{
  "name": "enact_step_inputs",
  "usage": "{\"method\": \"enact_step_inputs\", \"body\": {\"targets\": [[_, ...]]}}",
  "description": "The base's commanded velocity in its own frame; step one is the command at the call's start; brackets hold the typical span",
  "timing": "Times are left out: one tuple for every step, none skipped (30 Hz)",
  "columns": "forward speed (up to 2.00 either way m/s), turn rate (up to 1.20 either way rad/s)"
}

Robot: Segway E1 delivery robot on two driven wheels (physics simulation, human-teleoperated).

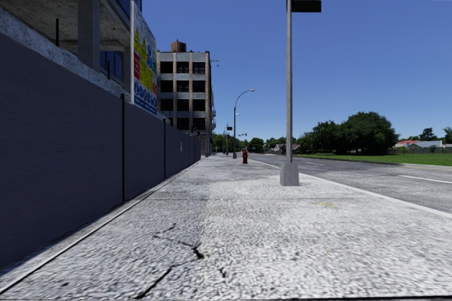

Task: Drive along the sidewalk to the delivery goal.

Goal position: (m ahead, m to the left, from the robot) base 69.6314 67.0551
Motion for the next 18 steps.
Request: {"method": "enact_step_inputs", "body": {"targets": [[2.0,0.24],[2.0,0.25],[2.0,0.18],[2.0,0.05],[2.0,0.05],[2.0,0.0],[2.0,0.0],[2.0,0.0],[2.0,0.0],[2.0,0.0],[2.0,0.0],[2.0,0.0],[2.0,0.0],[2.0,0.0],[2.0,0.0],[2.0,0.0],[2.0,0.0],[2.0,0.0]]}}
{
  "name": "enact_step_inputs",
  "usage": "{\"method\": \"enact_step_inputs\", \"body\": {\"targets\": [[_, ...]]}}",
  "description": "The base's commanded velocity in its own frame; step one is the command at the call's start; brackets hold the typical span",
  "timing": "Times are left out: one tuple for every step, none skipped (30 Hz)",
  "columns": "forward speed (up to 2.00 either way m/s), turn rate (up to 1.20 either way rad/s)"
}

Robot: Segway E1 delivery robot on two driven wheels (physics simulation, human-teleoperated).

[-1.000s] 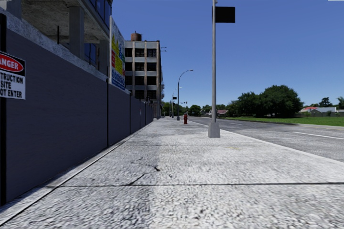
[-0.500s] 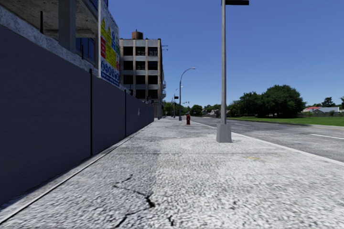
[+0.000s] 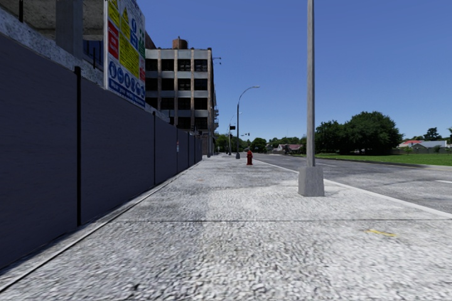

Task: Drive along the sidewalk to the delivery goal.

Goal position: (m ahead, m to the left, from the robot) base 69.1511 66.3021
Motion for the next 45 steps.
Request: {"method": "enact_step_inputs", "body": {"targets": [[2.0,0.0],[2.0,0.0],[2.0,0.0],[2.0,0.0],[2.0,0.0],[2.0,0.0],[2.0,0.0],[2.0,0.0],[2.0,0.0],[2.0,0.0],[2.0,0.0],[2.0,0.0],[2.0,0.0],[2.0,0.0],[2.0,0.0],[2.0,0.0],[2.0,0.0],[2.0,0.0],[2.0,0.0],[2.0,0.0],[2.0,0.0],[2.0,0.0],[2.0,0.0],[2.0,0.0],[2.0,0.0],[2.0,0.0],[2.0,0.0],[2.0,0.0],[2.0,0.0],[2.0,0.0],[2.0,0.0],[2.0,0.0],[2.0,0.0],[2.0,0.0],[2.0,0.0],[2.0,0.0],[2.0,0.0],[2.0,0.0],[2.0,0.0],[2.0,0.0],[2.0,0.0],[2.0,0.0],[2.0,0.0],[2.0,0.0],[2.0,0.06]]}}
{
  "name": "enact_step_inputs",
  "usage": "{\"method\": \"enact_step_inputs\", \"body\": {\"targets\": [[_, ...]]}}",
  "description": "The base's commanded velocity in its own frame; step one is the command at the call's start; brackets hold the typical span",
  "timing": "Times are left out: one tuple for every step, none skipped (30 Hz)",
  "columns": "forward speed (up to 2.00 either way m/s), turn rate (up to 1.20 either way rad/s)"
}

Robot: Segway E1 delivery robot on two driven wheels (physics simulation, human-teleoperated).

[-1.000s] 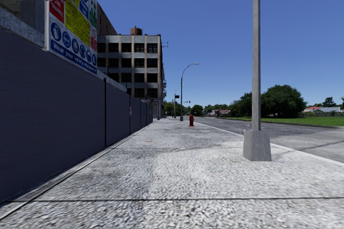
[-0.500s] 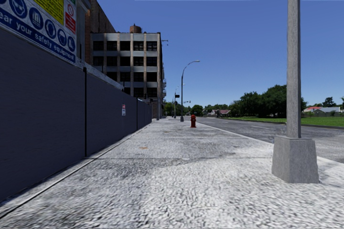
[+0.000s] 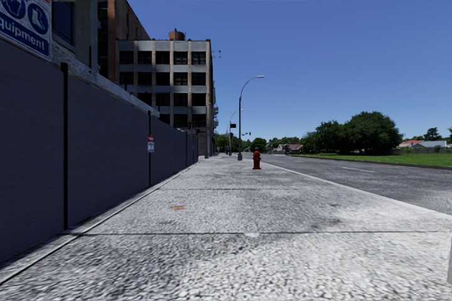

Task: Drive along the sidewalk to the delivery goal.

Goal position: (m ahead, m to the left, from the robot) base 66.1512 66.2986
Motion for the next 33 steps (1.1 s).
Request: {"method": "enact_step_inputs", "body": {"targets": [[2.0,0.06],[2.0,0.17],[2.0,0.2],[2.0,0.2],[2.0,0.21],[2.0,0.18],[2.0,0.04],[2.0,0.04],[2.0,0.0],[2.0,0.0],[2.0,0.0],[2.0,0.0],[2.0,0.0],[2.0,0.0],[2.0,0.0],[2.0,0.0],[2.0,0.0],[2.0,0.0],[2.0,0.0],[2.0,0.0],[2.0,0.0],[2.0,0.0],[2.0,0.0],[2.0,0.0],[2.0,0.0],[2.0,0.0],[2.0,0.0],[2.0,0.0],[2.0,0.0],[2.0,0.0],[2.0,0.0],[2.0,0.0],[2.0,0.0]]}}
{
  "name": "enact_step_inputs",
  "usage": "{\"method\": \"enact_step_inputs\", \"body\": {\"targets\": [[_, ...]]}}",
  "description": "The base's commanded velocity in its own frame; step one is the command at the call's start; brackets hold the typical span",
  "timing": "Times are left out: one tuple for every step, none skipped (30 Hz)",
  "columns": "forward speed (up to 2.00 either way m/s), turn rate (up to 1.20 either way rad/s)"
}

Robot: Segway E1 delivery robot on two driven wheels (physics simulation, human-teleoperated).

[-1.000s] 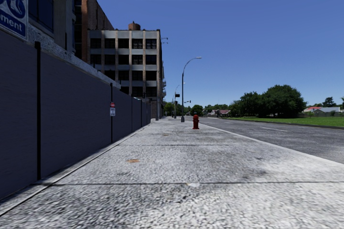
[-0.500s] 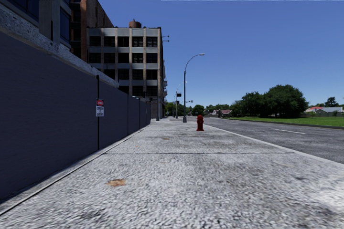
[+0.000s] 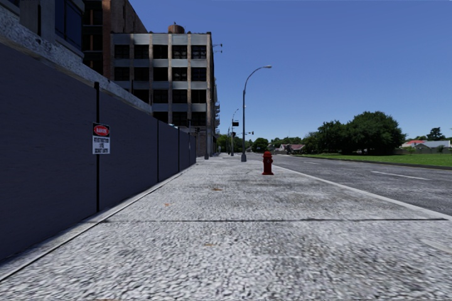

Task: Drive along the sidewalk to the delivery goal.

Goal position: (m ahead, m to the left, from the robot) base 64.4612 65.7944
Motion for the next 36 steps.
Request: {"method": "enact_step_inputs", "body": {"targets": [[2.0,0.0],[2.0,0.0],[2.0,0.11],[2.0,0.2],[2.0,0.24],[2.0,0.24],[2.0,0.25],[2.0,0.16],[2.0,0.04],[2.0,0.0],[2.0,0.0],[2.0,0.0],[2.0,0.0],[2.0,0.0],[2.0,0.0],[2.0,0.0],[2.0,0.0],[2.0,0.0],[2.0,0.0],[2.0,0.0],[2.0,0.0],[2.0,0.0],[2.0,0.04],[2.0,0.19],[2.0,0.3],[2.0,0.3],[2.0,0.32],[2.0,0.26],[2.0,0.09],[2.0,0.09],[2.0,0.0],[2.0,0.0],[2.0,0.0],[2.0,0.0],[2.0,0.0],[2.0,0.0]]}}
